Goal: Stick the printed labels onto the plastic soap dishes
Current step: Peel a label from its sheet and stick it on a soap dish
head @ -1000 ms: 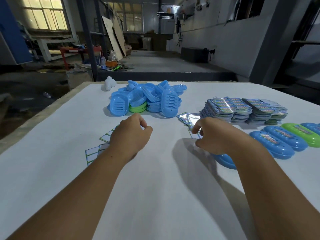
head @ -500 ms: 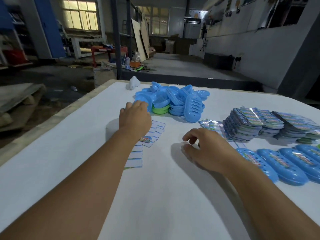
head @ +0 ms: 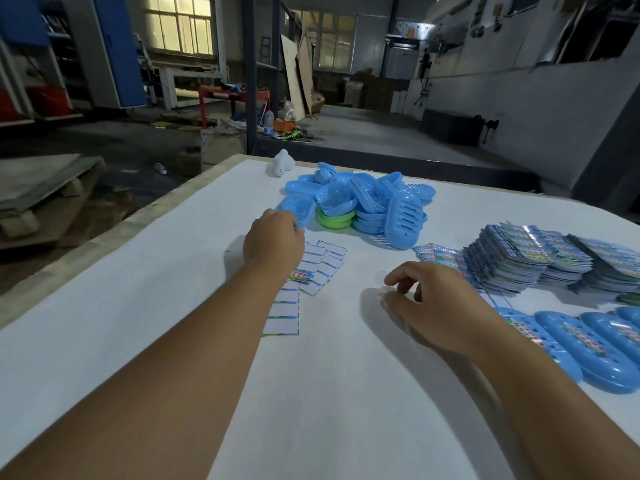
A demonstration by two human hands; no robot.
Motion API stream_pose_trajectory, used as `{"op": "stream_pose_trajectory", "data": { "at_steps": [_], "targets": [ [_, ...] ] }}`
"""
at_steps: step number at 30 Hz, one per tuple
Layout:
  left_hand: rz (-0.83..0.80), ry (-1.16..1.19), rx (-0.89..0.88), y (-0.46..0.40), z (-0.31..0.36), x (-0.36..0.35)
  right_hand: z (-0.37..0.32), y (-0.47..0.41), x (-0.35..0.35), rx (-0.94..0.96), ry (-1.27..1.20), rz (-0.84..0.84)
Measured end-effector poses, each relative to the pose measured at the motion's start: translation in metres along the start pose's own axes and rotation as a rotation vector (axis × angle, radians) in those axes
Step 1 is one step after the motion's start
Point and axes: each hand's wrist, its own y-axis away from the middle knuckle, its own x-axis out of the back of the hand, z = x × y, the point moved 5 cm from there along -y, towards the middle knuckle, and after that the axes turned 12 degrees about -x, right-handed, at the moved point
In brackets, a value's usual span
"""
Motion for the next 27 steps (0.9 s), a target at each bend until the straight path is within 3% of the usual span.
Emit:
{"op": "stream_pose_trajectory", "data": {
  "at_steps": [5, 8, 11, 14, 20, 23, 27],
  "targets": [
    [0.23, 0.013, -0.09, 0.007, 0.022, 0.026, 0.001, -0.001, 0.001, -0.016, -0.024, 0.005],
    [0.27, 0.112, -0.176, 0.019, 0.047, 0.037, -0.001, -0.001, 0.006, -0.007, -0.062, 0.067],
    [0.162, 0.383, -0.107, 0.027, 0.065, 0.035, -0.003, 0.002, 0.01, 0.018, -0.144, 0.14],
    [-0.043, 0.689, 0.085, 0.032, 0.076, 0.02, -0.005, 0.004, 0.013, 0.046, -0.261, 0.133],
    [-0.37, 0.851, 0.403, 0.046, 0.075, -0.007, -0.005, 0.004, 0.013, 0.088, -0.199, 0.092],
    [-0.321, 0.7, 0.287, 0.043, 0.072, -0.001, -0.003, 0.004, 0.014, 0.048, -0.148, 0.068],
    [-0.186, 0.042, -0.022, 0.038, 0.067, 0.018, 0.003, 0.003, 0.008, -0.012, -0.02, -0.027]
  ]
}}
